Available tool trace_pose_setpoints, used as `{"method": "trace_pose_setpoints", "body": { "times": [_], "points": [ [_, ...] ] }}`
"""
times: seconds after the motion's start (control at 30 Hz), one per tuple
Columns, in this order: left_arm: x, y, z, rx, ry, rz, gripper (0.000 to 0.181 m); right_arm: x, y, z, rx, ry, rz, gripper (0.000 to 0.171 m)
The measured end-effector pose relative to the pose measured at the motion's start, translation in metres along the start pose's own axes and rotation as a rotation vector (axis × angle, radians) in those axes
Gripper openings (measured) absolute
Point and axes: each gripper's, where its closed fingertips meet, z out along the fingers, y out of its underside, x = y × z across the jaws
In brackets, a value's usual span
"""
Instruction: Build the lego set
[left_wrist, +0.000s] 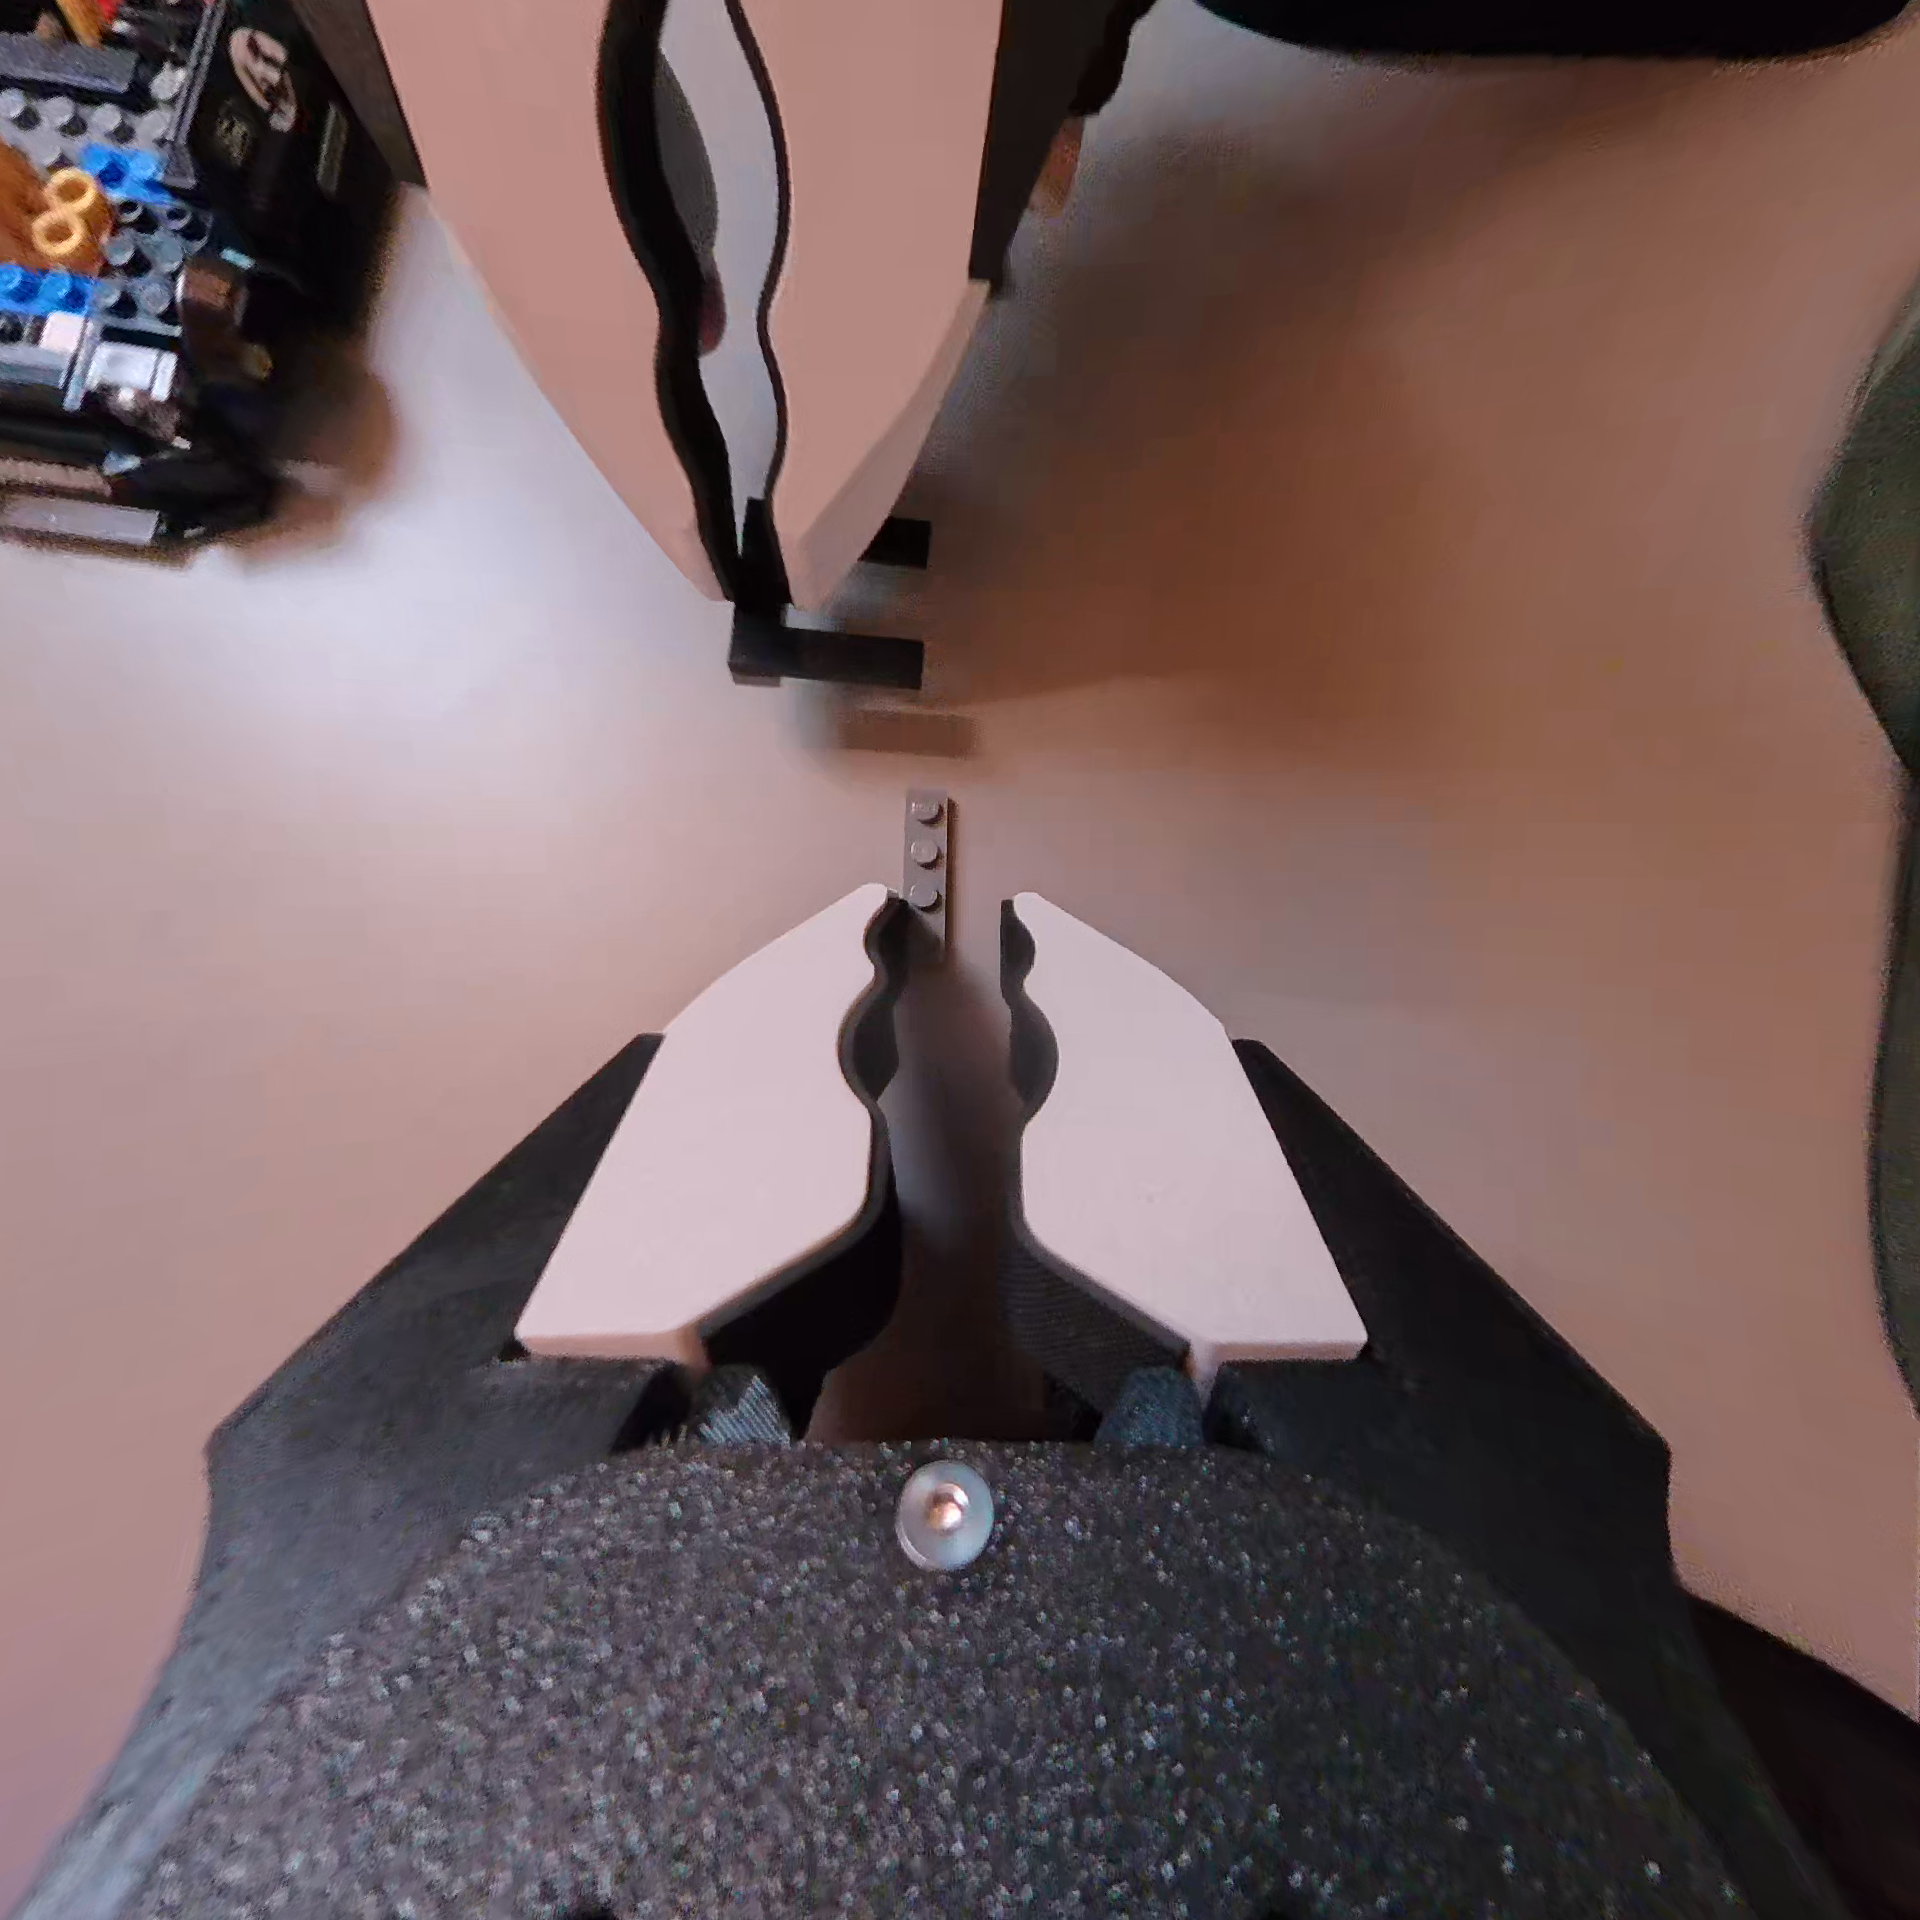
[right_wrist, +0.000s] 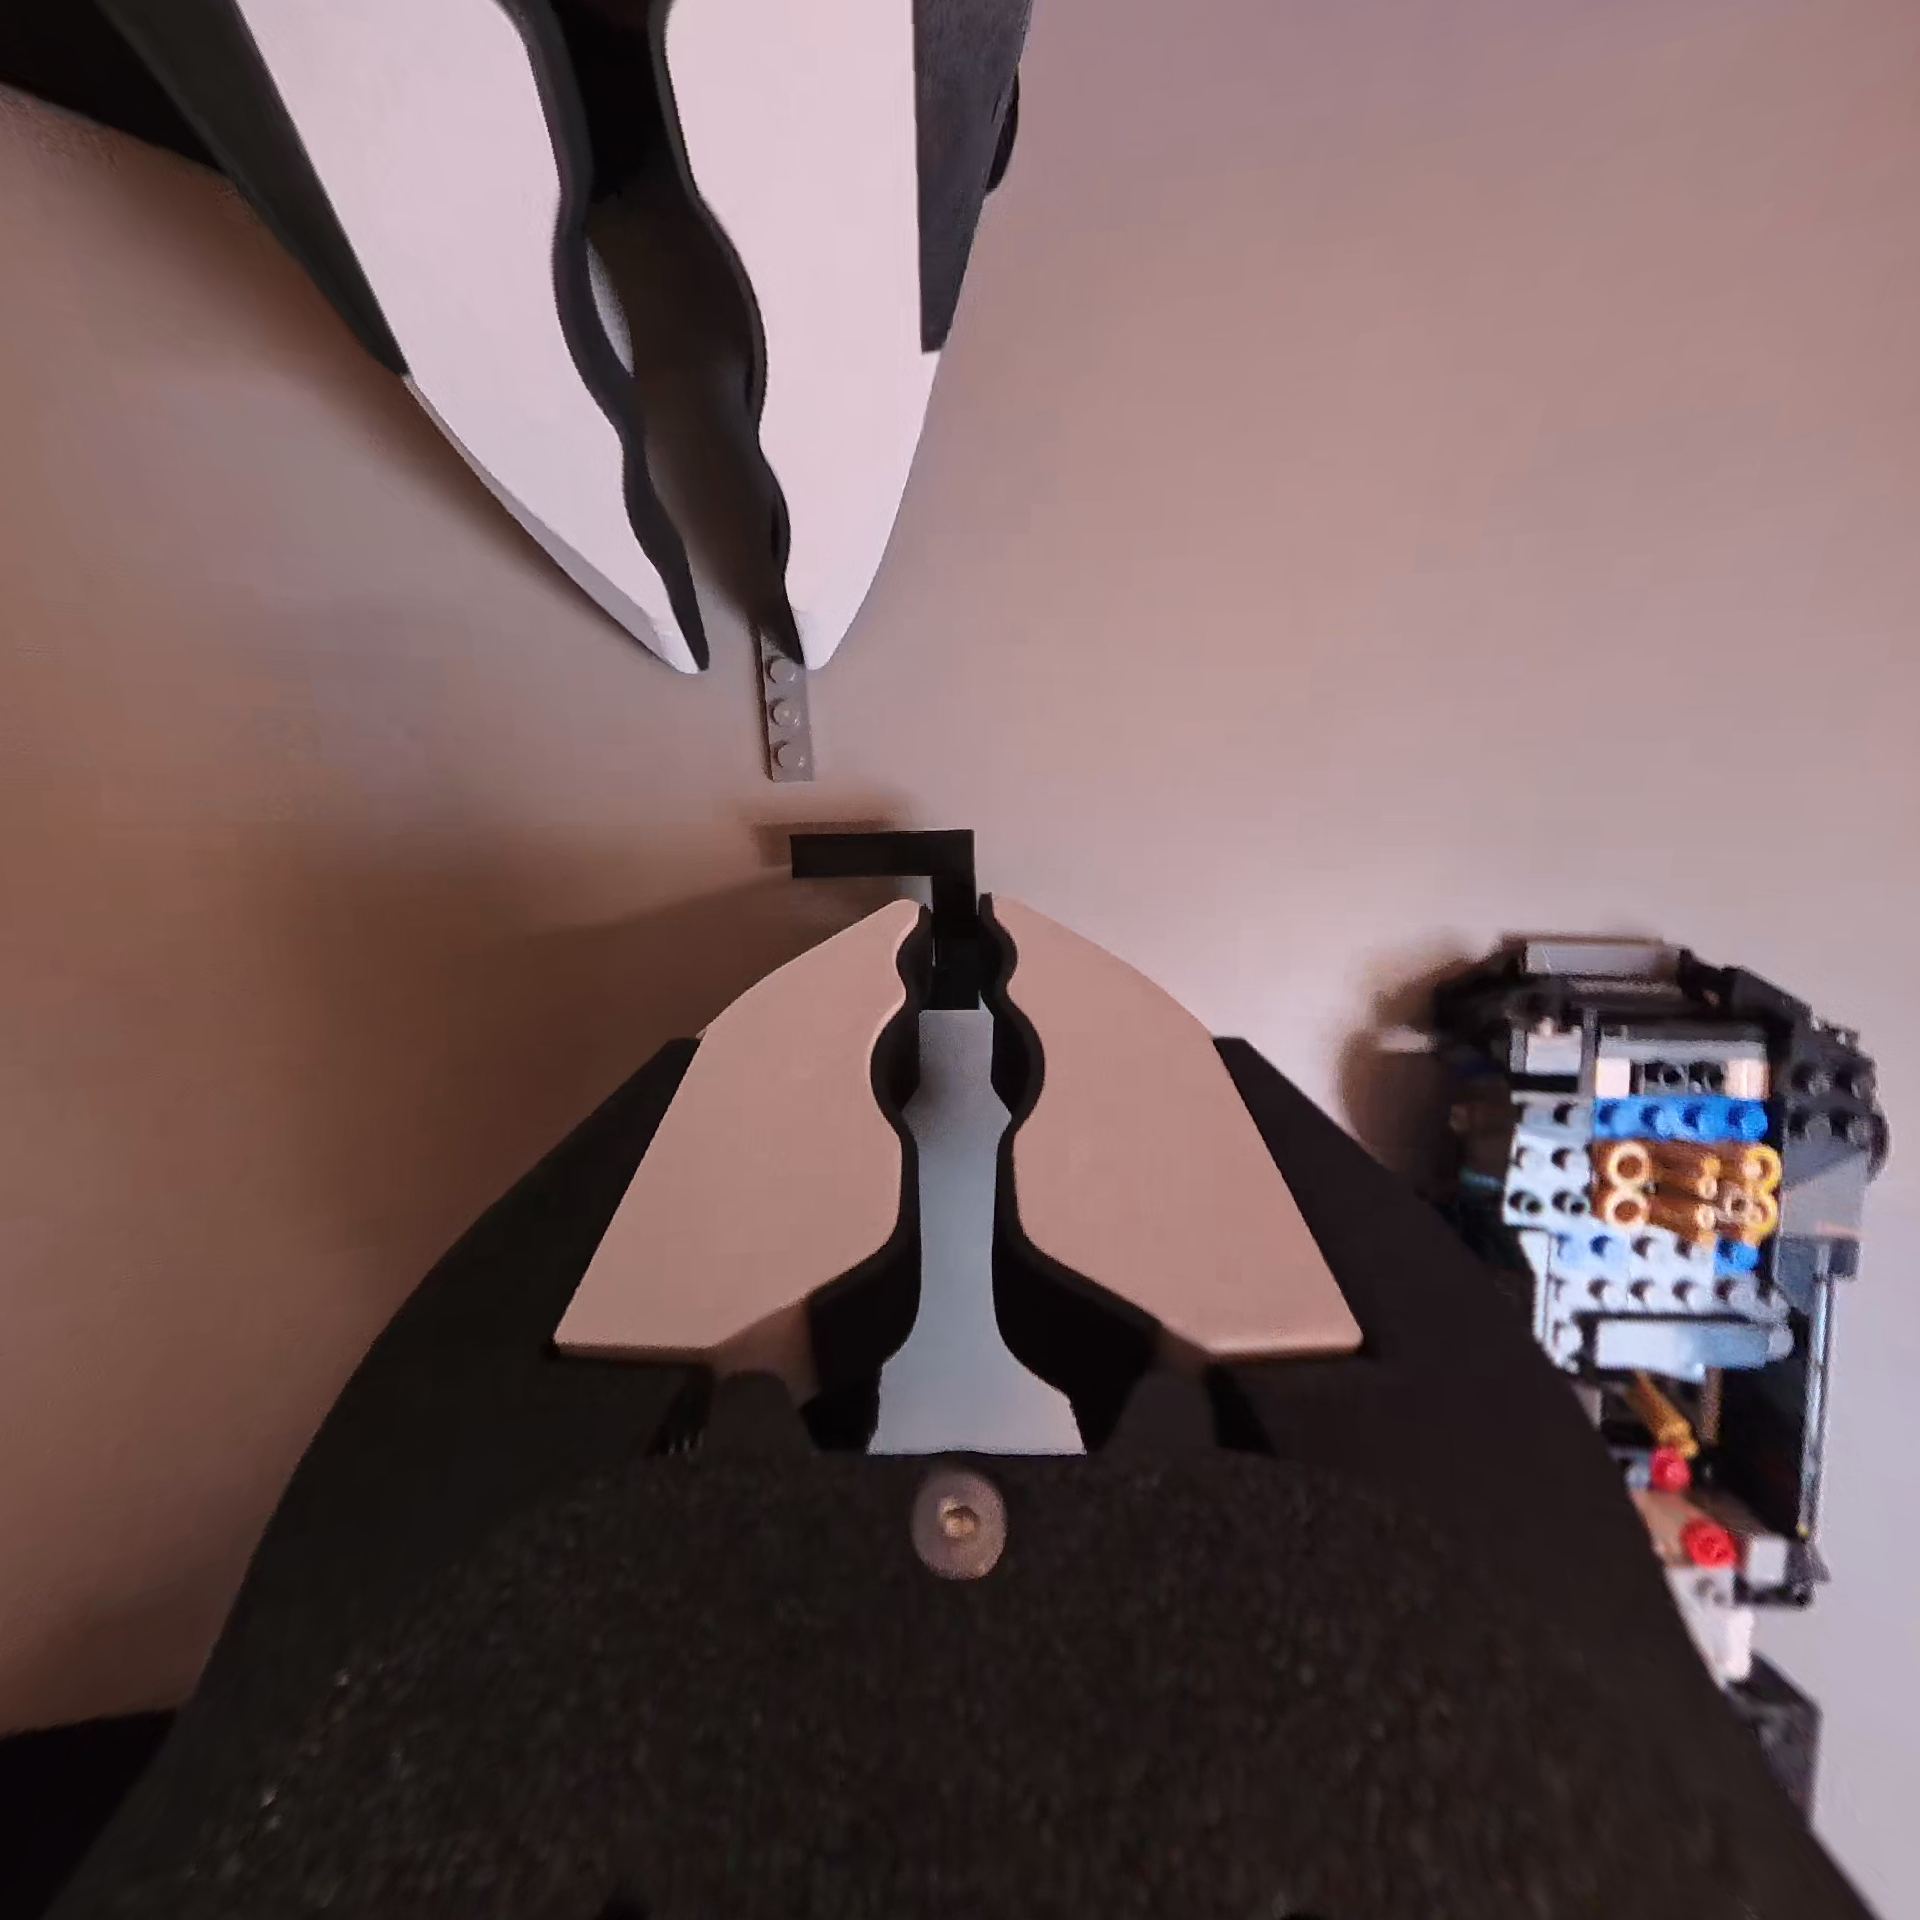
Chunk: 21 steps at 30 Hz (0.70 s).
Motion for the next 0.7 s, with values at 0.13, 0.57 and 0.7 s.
{"method": "trace_pose_setpoints", "body": {
  "times": [0.13, 0.57, 0.7],
  "points": [
    [0.011, -0.013, 0.012, 0.012, 0.025, 0.042, 0.016, -0.001, 0.012, -0.016, 0.009, 0.05, 0.055, 0.008],
    [0.017, -0.031, 0.028, 0.015, 0.012, 0.09, 0.042, -0.005, 0.042, -0.044, 0.074, 0.15, 0.234, 0.008],
    [0.014, -0.03, 0.026, 0.018, 0.02, 0.038, 0.052, -0.008, 0.041, -0.043, 0.081, 0.145, 0.241, 0.008]
  ]
}}
